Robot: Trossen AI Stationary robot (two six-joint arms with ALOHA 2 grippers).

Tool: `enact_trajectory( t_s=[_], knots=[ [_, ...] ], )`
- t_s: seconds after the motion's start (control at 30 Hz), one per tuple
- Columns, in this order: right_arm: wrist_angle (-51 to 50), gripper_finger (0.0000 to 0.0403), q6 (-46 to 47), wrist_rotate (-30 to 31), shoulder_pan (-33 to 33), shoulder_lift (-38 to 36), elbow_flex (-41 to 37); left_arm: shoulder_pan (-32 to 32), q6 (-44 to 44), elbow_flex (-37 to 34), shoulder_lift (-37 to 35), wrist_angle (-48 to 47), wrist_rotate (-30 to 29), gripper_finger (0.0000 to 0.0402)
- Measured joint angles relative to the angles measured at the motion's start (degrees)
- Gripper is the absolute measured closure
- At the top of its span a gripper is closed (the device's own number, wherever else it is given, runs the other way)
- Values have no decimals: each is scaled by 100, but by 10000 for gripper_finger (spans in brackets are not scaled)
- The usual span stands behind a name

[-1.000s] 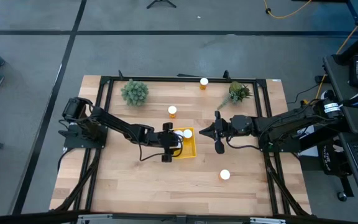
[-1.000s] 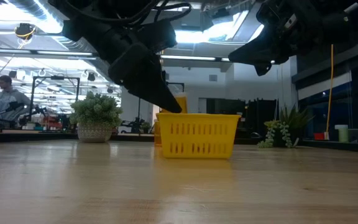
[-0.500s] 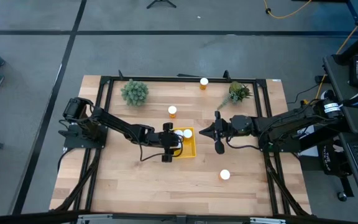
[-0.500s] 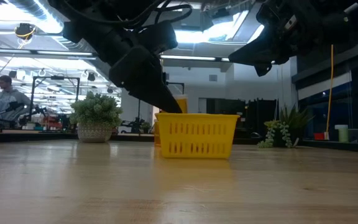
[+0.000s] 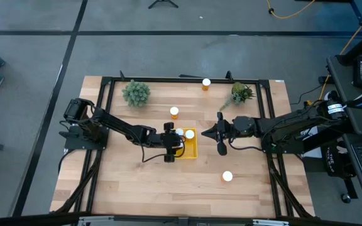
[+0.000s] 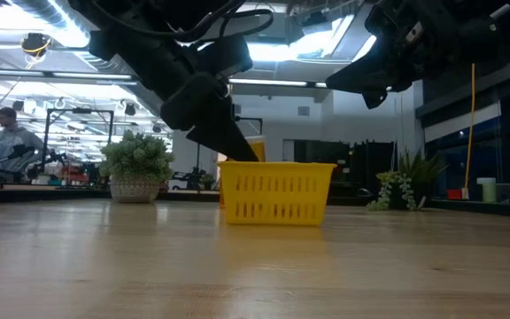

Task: Pick and place pill bottles into a basket
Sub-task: Put the orange pill bottle into the yellow bin

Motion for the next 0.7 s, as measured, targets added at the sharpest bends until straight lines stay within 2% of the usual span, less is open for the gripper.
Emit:
enact_trajectory(
  t_s=[0.37,0.7],
  knots=[
    [-4,387,0,0,0,0,0,-22,-7,0,0,-47,51,157],
    [-7,387,0,0,-1,0,0,-22,-7,0,0,-68,52,162]
  ],
)
